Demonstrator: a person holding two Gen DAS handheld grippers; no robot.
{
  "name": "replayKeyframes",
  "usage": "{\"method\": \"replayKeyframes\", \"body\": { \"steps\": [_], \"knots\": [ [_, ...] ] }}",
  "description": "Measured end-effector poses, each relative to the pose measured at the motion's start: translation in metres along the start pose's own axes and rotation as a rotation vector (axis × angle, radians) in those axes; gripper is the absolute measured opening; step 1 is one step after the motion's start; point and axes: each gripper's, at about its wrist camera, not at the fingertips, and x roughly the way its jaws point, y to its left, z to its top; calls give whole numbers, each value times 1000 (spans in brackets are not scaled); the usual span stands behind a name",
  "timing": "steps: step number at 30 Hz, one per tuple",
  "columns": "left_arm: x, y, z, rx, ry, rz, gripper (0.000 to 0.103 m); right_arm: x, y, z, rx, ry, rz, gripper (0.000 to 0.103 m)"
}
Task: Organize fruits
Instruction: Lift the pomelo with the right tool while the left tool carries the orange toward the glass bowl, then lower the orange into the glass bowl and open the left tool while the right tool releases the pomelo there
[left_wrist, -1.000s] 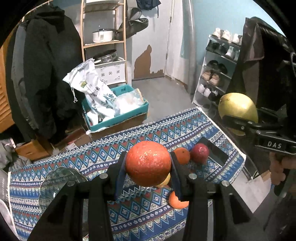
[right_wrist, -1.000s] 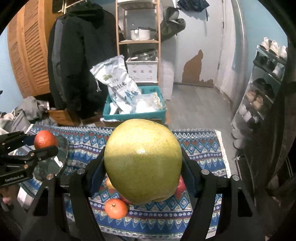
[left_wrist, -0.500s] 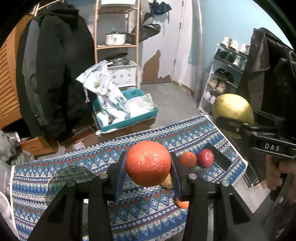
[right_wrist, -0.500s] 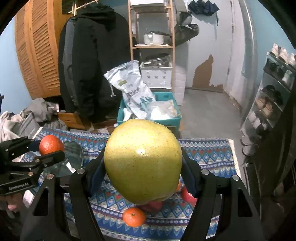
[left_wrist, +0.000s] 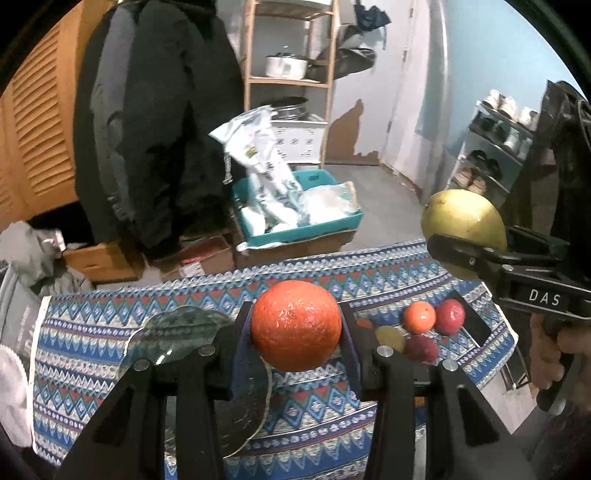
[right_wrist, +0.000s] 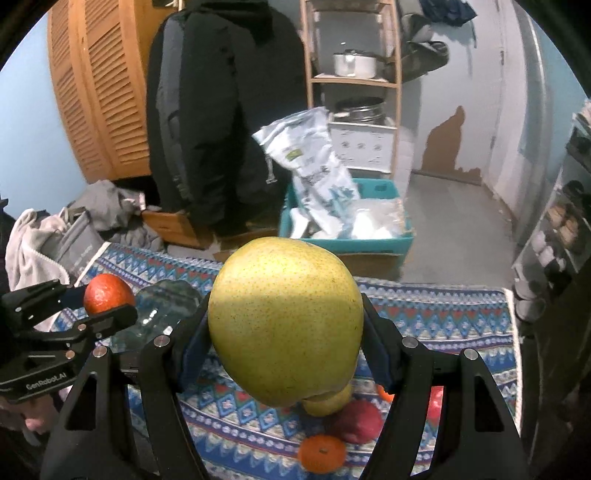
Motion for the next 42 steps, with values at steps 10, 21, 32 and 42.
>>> {"method": "replayKeyframes", "body": {
  "steps": [10,21,32,42],
  "knots": [
    [1,50,-13,-77,19,63,44,36,51,16,-37,42,70,72],
    [13,104,-41,-159,78,124,44,70,103,27,-76,88,133,72],
    [42,140,-69,-206,171,172,44,111,138,17,-111,168,168,72],
    [77,163,-104,-275,296,164,44,156,155,-12,-140,278,194,72]
  ]
}}
